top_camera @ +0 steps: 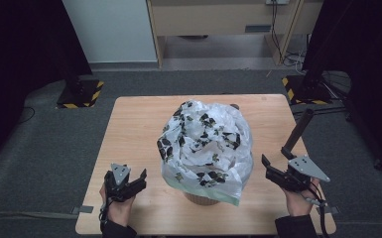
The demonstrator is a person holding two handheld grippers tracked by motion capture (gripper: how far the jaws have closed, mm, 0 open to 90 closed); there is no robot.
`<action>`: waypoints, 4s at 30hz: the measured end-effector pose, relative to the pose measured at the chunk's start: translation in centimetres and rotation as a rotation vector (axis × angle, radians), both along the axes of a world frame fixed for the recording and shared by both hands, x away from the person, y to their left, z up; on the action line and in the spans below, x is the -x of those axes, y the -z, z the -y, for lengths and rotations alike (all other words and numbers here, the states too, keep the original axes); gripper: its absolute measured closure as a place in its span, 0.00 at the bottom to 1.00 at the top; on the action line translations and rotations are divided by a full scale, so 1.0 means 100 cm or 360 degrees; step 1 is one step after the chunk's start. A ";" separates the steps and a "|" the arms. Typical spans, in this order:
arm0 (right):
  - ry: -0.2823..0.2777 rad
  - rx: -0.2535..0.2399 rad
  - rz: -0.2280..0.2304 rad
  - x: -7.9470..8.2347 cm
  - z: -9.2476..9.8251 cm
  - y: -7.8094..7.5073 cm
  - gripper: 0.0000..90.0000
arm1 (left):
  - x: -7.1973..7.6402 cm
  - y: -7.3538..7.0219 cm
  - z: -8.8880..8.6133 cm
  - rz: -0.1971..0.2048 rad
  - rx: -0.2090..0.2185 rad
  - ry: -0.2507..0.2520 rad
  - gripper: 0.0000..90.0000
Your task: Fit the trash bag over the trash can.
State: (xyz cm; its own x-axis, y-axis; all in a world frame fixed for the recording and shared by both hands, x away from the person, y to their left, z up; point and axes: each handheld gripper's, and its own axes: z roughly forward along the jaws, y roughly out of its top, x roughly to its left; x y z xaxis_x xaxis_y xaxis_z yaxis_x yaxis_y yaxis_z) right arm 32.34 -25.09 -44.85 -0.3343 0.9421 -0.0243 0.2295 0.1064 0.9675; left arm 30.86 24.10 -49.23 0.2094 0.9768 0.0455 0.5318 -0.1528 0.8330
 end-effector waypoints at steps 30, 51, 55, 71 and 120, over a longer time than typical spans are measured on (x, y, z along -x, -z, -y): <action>0.0343 -0.0032 0.0020 -0.024 0.048 0.003 0.35 | -0.015 0.041 -0.007 -0.0220 -0.0103 0.0013 0.24; 0.0449 -0.0037 0.0058 -0.073 0.063 -0.012 0.49 | -0.019 0.042 -0.013 -0.0278 -0.0011 0.0004 0.20; 0.0469 -0.0044 0.0062 -0.078 0.064 -0.014 0.58 | -0.019 0.042 -0.013 -0.0279 -0.0008 0.0004 0.20; 0.0505 0.0048 -0.0003 -0.081 0.056 -0.024 0.70 | -0.019 0.042 -0.014 -0.0281 -0.0004 0.0003 0.20; -0.0124 -0.0447 0.0606 0.085 -0.008 -0.202 0.69 | -0.019 0.042 -0.013 -0.0282 -0.0005 -0.0004 0.20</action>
